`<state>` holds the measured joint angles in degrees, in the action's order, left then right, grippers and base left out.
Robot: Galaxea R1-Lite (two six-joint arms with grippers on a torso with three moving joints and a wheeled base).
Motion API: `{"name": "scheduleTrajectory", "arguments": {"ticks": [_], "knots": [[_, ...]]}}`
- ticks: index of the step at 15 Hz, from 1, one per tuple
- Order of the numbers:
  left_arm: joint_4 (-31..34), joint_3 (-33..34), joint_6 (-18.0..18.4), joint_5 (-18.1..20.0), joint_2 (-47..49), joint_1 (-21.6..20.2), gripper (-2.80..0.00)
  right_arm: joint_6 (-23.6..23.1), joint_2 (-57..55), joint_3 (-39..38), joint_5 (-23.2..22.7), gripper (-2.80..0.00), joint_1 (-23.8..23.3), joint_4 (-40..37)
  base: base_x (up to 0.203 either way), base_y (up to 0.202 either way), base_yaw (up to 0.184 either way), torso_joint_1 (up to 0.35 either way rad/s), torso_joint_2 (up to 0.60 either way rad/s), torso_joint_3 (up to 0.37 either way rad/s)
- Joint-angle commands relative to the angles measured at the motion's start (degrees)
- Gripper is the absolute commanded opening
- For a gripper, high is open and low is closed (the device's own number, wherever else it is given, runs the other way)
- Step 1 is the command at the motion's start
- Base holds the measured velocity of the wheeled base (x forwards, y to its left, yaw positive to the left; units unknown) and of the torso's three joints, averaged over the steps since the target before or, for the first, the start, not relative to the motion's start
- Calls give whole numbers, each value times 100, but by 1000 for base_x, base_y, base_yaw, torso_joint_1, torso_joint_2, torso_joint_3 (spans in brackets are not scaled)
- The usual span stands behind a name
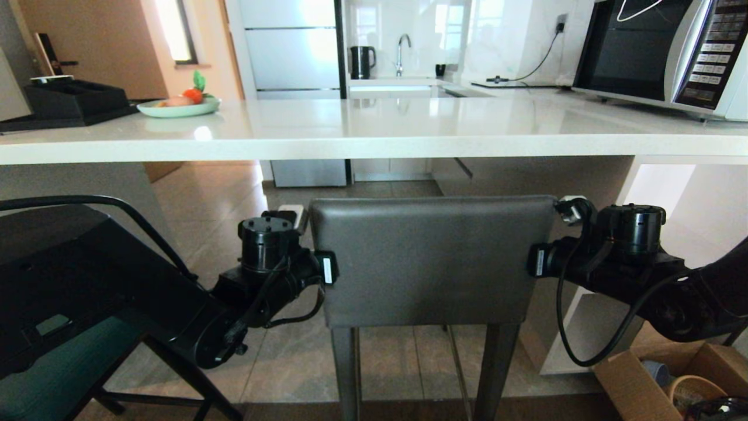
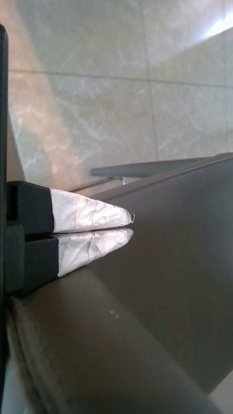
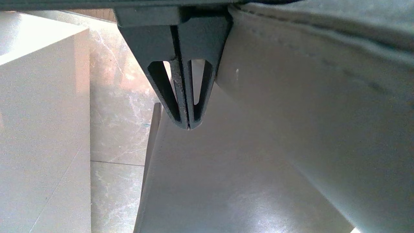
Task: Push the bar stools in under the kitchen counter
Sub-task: Pull the gray chair out from under the dining table
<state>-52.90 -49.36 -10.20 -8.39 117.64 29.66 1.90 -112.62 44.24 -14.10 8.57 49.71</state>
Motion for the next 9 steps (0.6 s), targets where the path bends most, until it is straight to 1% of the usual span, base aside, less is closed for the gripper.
{"name": "scheduleTrajectory", "arguments": {"ticks": [1, 3, 9], "knots": [[-36, 14, 123, -21, 5, -4, -280, 4, -15, 6, -13, -280, 4, 21, 0, 0, 0, 0, 0, 0], [-36, 49, 123, -52, -13, -9, -280, 4, -9, -52, -13, -280, 22, 26, -155, 0, 0, 12, 2, -5], [-36, 84, 123, -105, 5, -2, -280, 4, 3, -117, -13, -280, 22, 74, -192, 0, -1, 2, 1, 1]]}}
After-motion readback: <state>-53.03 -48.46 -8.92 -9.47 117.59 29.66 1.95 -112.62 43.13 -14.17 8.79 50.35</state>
